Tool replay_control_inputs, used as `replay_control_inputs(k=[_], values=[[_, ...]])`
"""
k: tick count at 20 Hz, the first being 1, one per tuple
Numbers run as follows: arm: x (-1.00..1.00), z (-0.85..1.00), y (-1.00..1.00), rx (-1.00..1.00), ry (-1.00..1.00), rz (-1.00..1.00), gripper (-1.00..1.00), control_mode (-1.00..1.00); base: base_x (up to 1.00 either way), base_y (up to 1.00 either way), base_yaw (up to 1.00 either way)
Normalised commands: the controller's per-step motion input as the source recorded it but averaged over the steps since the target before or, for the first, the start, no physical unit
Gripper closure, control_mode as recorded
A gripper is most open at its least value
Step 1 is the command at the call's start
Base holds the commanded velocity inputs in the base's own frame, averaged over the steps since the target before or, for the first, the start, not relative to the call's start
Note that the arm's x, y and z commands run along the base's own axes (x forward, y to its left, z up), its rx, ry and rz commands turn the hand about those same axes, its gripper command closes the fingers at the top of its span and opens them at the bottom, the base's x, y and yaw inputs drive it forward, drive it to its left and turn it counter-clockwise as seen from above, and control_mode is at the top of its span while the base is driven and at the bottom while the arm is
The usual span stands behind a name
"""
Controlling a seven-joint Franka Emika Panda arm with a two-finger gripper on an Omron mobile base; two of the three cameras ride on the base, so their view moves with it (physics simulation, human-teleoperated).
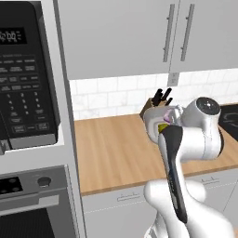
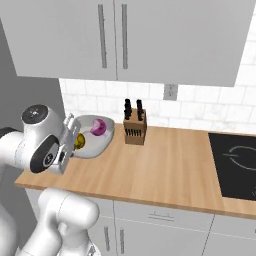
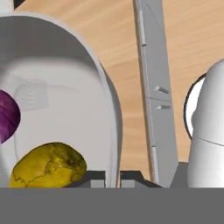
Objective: Take the meat container that has the fish and place it on the second highest rack of the freezer. Then take the vegetable container that has the lemon and onion and place it on the highest rack of the freezer.
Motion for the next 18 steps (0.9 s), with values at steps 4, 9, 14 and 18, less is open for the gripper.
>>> replay_control_inputs(k=[4, 9, 14, 18], values=[[-0.03, 0.00, -0.32, 0.09, -0.20, 0.18, 1.00, -1.00, 0.00, 0.00, 0.00], [-0.03, 0.00, -0.06, 0.03, -0.01, 0.05, 1.00, -1.00, 0.00, 0.00, 0.00], [-0.07, 0.00, 0.00, 0.00, 0.00, 0.00, 1.00, -1.00, 0.00, 0.00, 0.00], [-0.18, -0.01, 0.00, 0.00, 0.00, 0.00, 1.00, -1.00, 0.00, 0.00, 0.00]])
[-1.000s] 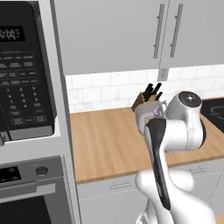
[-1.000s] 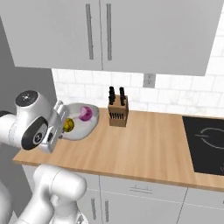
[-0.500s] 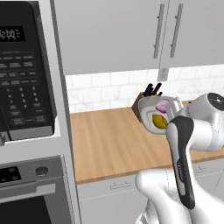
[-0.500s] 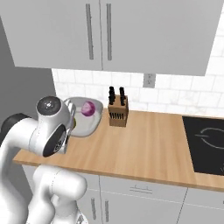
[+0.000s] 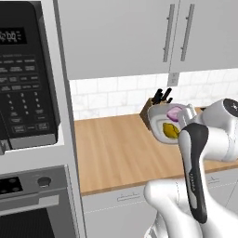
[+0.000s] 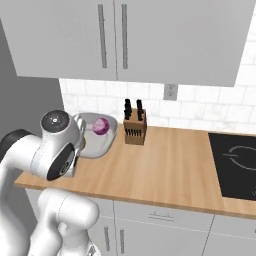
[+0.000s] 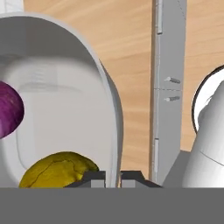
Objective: Take the meat container that has the fish and place it on the second highest rack of the freezer. Then take the vegetable container that has the lemon and onion and place it on the highest rack of the freezer.
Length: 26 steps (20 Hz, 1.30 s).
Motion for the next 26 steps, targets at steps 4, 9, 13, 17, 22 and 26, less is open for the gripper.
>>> replay_control_inputs(k=[4, 9, 13, 17, 22, 26], values=[[0.00, 0.00, 0.00, 0.00, 0.00, 0.00, 1.00, 1.00, -0.82, 0.09, 0.00], [0.00, 0.00, 0.00, 0.00, 0.00, 0.00, 1.00, 1.00, -0.86, 0.35, 0.00], [0.00, 0.00, 0.00, 0.00, 0.00, 0.00, 1.00, 1.00, -0.77, 0.44, 0.02], [0.00, 0.00, 0.00, 0.00, 0.00, 0.00, 1.00, 1.00, -0.58, 0.67, 0.06], [0.00, 0.00, 0.00, 0.00, 0.00, 0.00, 1.00, 1.00, -0.09, 1.00, 0.16], [0.00, 0.00, 0.00, 0.00, 0.00, 0.00, 1.00, 1.00, -0.10, 1.00, 0.14]])
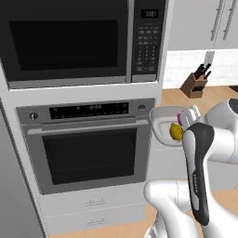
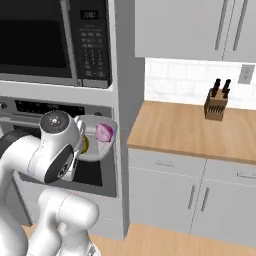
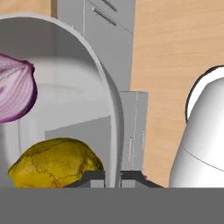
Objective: Take the meat container that has the fish and place it on the second highest rack of the freezer. Then take the vegetable container that has the lemon and onion and place it on the highest rack of the freezer.
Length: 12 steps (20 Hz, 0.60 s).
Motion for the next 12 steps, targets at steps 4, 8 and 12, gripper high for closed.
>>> replay_control_inputs(k=[4, 8, 12], values=[[0.00, 0.00, 0.00, 0.00, 0.00, 0.00, 1.00, 1.00, -0.10, 1.00, 0.13], [0.00, 0.00, 0.00, 0.00, 0.00, 0.00, 1.00, 1.00, -0.16, 1.00, 0.10], [0.00, 0.00, 0.00, 0.00, 0.00, 0.00, 1.00, 1.00, -0.27, 1.00, 0.11]])
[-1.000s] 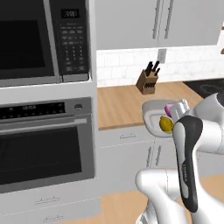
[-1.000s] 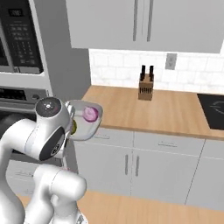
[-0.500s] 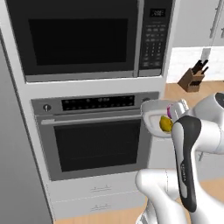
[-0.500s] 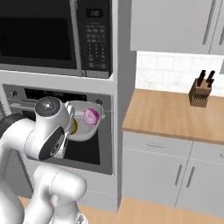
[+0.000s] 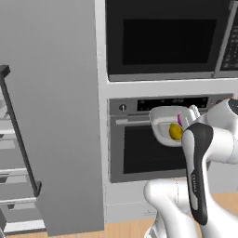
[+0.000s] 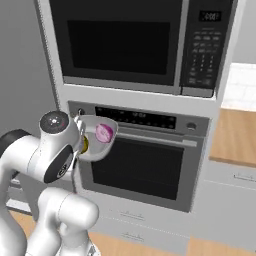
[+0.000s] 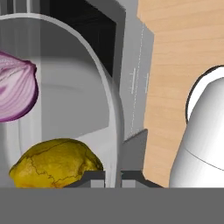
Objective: Take the meat container that has the fish and place it on the second highest rack of the freezer. Then take the vegetable container that has the lemon and onion and place it on the highest rack of the freezer.
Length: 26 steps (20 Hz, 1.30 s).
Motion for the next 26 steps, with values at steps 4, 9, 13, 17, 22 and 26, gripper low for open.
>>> replay_control_inputs(k=[4, 9, 13, 17, 22, 26], values=[[0.00, 0.00, 0.00, 0.00, 0.00, 0.00, 1.00, 1.00, -0.33, 1.00, 0.12], [0.00, 0.00, 0.00, 0.00, 0.00, 0.00, 1.00, 1.00, -0.52, 0.95, 0.10], [0.00, 0.00, 0.00, 0.00, 0.00, 0.00, 1.00, 1.00, -0.42, 0.89, 0.06], [0.00, 0.00, 0.00, 0.00, 0.00, 0.00, 1.00, 1.00, 0.09, 0.91, 0.09], [0.00, 0.00, 0.00, 0.00, 0.00, 0.00, 1.00, 1.00, 0.64, 0.55, 0.23], [0.00, 0.00, 0.00, 0.00, 0.00, 0.00, 1.00, 1.00, 0.71, 0.48, 0.30]])
